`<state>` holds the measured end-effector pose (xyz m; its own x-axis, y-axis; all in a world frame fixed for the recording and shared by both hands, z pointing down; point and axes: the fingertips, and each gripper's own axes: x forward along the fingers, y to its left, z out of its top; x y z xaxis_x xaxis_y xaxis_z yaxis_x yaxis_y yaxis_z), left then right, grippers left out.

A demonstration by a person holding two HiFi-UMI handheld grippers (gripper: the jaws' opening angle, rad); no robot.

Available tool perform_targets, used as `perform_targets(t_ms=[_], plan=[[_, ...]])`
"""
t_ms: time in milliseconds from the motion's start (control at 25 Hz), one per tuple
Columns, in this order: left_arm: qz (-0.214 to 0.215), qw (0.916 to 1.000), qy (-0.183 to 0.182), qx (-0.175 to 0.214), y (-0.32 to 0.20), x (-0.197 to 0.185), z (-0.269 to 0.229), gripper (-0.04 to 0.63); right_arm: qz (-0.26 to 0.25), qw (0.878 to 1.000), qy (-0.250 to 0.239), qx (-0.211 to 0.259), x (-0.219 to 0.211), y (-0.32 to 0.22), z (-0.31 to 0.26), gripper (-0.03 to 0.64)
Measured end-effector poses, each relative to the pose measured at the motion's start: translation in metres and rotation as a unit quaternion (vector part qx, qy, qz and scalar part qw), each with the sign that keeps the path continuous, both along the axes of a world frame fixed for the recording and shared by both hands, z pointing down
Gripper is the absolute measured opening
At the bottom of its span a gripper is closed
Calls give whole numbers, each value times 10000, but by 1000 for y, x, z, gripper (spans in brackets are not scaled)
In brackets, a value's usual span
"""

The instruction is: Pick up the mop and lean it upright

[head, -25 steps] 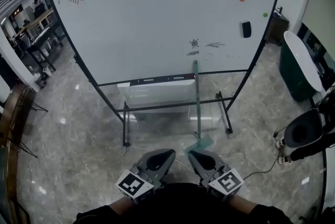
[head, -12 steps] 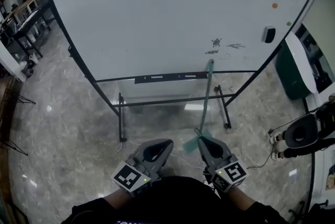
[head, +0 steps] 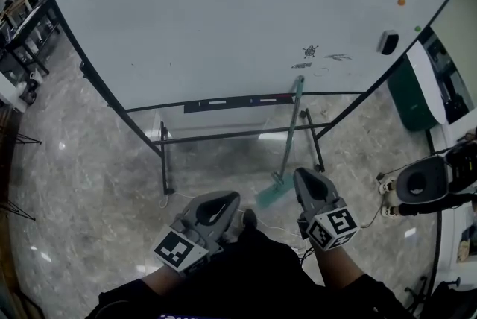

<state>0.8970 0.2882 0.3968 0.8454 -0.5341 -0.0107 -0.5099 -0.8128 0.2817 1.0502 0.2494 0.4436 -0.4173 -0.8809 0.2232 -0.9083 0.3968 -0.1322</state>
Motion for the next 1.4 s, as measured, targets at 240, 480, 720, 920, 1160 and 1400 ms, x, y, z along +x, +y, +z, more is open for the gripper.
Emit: perform_targets(t_ms=[240,480,720,920,1160,1400], plan=[[-328,9992,-236,23,-22,15,-3,20,-36,9998,88,-185,42,-49,30,42],[-703,9961,-531,-26,-50,34,-1,20,-64,9981,358,-490,92,-115,79,74],[-1106,9901,-846,-195,-74,45,10,20,-56,9915,581,-1159,138,-187,152,126],[-1544,9816,-1051,-407,-86,44,17,20,-150,9820,762,-1720,156,-238,214,160],[-1988,9702,-1256,-588,-95,37,28,20,-314,9733,1171,-1947,159,-288,260,175],[-2273,9604,-1491,-607,-97,31,25,20,-339,9676,1319,-2124,161,-312,289,179]])
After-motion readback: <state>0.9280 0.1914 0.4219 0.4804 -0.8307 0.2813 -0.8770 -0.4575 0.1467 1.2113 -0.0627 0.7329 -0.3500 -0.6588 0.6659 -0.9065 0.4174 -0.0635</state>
